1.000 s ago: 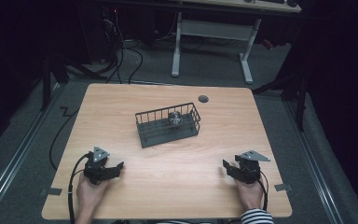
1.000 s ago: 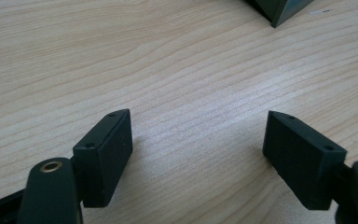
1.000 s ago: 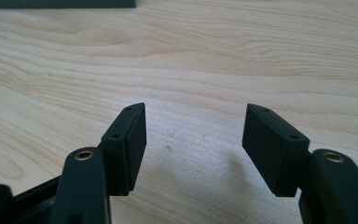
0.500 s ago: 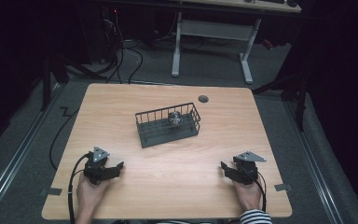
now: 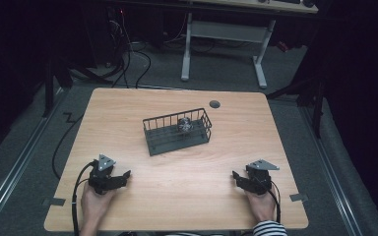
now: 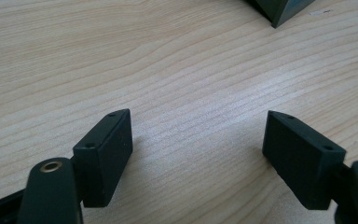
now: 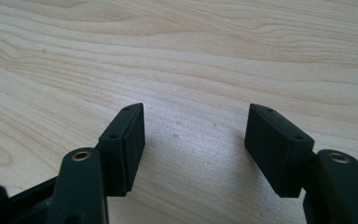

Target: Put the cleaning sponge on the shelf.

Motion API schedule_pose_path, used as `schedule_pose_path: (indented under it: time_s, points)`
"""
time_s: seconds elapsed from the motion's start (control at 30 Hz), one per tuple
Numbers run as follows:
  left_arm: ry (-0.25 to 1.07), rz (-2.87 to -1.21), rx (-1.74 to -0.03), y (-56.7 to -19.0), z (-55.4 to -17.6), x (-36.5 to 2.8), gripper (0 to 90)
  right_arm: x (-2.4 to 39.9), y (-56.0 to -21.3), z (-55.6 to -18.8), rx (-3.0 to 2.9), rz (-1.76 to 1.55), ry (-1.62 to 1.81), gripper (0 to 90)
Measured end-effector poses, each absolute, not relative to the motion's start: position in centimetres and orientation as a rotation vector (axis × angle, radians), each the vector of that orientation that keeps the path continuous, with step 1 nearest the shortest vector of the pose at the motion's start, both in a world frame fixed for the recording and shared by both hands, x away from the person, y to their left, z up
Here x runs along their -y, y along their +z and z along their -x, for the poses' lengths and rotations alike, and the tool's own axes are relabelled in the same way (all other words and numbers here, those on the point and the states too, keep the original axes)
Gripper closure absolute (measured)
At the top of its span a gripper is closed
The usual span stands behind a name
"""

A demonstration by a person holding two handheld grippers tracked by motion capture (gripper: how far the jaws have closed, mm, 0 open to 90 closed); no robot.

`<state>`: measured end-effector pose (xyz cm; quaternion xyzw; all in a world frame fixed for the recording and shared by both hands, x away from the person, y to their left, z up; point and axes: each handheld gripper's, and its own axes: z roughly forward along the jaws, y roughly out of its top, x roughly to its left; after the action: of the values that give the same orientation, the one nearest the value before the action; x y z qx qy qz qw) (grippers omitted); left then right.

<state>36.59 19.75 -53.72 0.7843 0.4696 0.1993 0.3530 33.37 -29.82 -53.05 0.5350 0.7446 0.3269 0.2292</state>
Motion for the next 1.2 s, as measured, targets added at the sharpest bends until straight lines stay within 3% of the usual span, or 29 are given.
schedule_pose_path:
  time_s: [1.2]
  points:
    - [0.517,-2.03,-1.218,-53.71,-36.55,-19.72,24.3,29.57,-53.09,-33.12,-2.071,-1.441,0.87,32.1]
